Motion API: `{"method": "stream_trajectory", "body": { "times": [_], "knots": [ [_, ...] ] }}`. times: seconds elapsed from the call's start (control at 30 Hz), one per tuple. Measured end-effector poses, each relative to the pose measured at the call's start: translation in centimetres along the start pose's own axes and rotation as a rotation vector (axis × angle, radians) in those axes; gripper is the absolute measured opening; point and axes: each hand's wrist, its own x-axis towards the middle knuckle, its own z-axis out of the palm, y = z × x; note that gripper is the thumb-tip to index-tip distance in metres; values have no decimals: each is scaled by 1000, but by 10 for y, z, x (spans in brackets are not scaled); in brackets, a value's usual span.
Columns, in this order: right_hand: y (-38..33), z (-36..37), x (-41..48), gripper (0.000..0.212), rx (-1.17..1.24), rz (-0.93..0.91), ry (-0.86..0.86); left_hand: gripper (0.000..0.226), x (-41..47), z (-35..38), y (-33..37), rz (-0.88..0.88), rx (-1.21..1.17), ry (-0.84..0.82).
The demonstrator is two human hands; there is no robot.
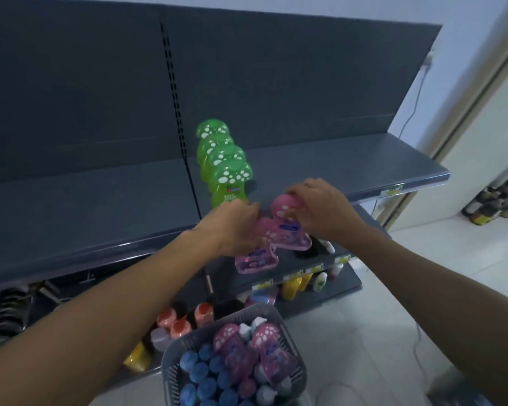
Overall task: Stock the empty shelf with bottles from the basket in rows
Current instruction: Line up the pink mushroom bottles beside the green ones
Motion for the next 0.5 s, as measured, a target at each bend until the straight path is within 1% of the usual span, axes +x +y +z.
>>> {"method": "stream_trajectory", "body": {
  "times": [0.1, 0.23, 0.33, 0.5],
  "knots": [
    [13, -20, 22, 46, 18, -6, 63, 44, 11, -19, 9, 7, -92, 86],
    [32, -44, 63, 48, 22, -15, 46, 49, 36, -36, 22, -9, -121, 163],
    [49, -56, 98, 46, 40, -37, 33, 42, 64, -48, 30, -47, -78, 187],
    [78, -54, 152, 44, 46, -117, 11, 45, 109, -53, 36, -120, -78, 209]
  ]
}}
